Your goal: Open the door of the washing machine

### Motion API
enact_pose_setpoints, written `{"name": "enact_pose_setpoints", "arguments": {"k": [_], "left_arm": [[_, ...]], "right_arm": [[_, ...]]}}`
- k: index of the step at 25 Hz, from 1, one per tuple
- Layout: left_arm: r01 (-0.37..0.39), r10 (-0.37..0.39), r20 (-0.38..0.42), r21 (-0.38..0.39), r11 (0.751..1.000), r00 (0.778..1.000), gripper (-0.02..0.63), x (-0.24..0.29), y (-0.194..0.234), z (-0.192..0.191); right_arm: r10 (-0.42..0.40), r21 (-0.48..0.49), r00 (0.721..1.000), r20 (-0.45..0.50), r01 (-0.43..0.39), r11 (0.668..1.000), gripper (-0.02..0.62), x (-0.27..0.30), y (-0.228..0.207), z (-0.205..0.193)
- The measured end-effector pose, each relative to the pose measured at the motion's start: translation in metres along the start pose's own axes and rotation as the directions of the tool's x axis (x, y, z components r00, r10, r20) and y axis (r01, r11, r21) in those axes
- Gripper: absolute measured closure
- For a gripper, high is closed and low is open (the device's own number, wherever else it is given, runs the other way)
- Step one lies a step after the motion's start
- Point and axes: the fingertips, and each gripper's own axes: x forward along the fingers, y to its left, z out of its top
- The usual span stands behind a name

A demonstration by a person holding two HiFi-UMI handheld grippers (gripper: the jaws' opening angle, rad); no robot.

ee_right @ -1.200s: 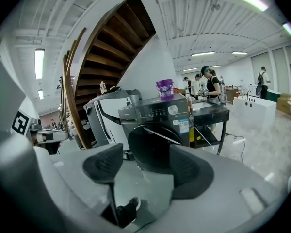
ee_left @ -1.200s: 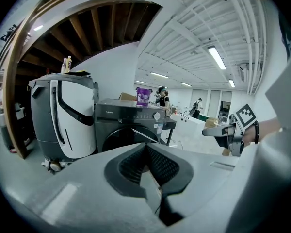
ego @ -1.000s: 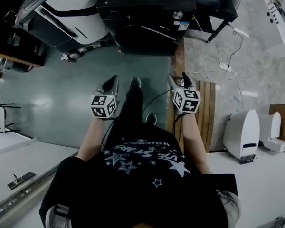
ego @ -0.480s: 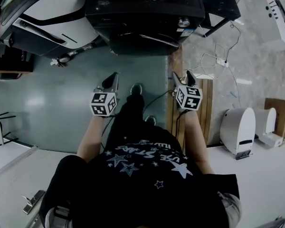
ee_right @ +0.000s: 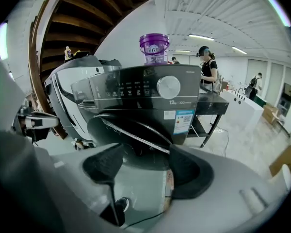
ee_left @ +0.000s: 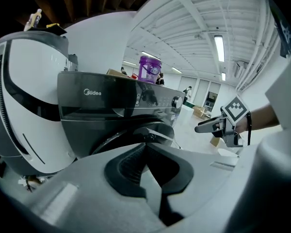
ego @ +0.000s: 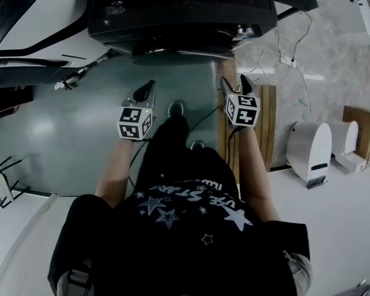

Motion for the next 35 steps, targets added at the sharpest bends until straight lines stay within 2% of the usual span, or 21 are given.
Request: {"name": "enact_pose_setpoints", "arguments": {"k": [6,11,18,21,26,30,35], "left_arm": [[0.037,-0.036,-0.039,0.014,0.999,0.999,0.595,0.031,0.009,-0.009],[0.056,-0.054,-0.074,0.029,0.998,0.996,0.595,0.049,0.021,-0.019],[0.036,-0.034,-0.093,0.014,0.999,0.995,0.595,0.065,0.011,-0.041],[-0.004,0.005,-0.085,0.011,1.000,0.996,0.595,0.072,0.013,-0.047],[-0.082,0.079,-0.070,-0.043,0.996,0.994,0.595,0.074,0.012,-0.057],[-0.119,0.114,-0.065,-0.081,0.990,0.991,0.595,0.073,0.007,-0.065],[-0.134,0.127,-0.089,-0.077,0.988,0.988,0.595,0.073,-0.009,-0.077]], "right_arm": [[-0.023,-0.049,0.997,-0.077,0.019,0.999,0.293,0.033,-0.006,-0.011],[-0.042,-0.131,0.993,-0.114,0.027,0.991,0.293,0.063,-0.013,-0.015],[0.009,-0.191,0.996,-0.091,-0.026,0.981,0.293,0.105,-0.030,-0.015],[0.029,-0.240,0.996,-0.087,-0.050,0.970,0.293,0.123,-0.035,-0.016],[0.075,-0.395,0.992,-0.106,-0.111,0.912,0.293,0.142,-0.033,-0.020],[0.100,-0.460,0.989,-0.112,-0.141,0.877,0.293,0.151,-0.033,-0.017],[0.153,-0.583,0.973,-0.171,-0.225,0.781,0.295,0.159,-0.023,-0.018]]}}
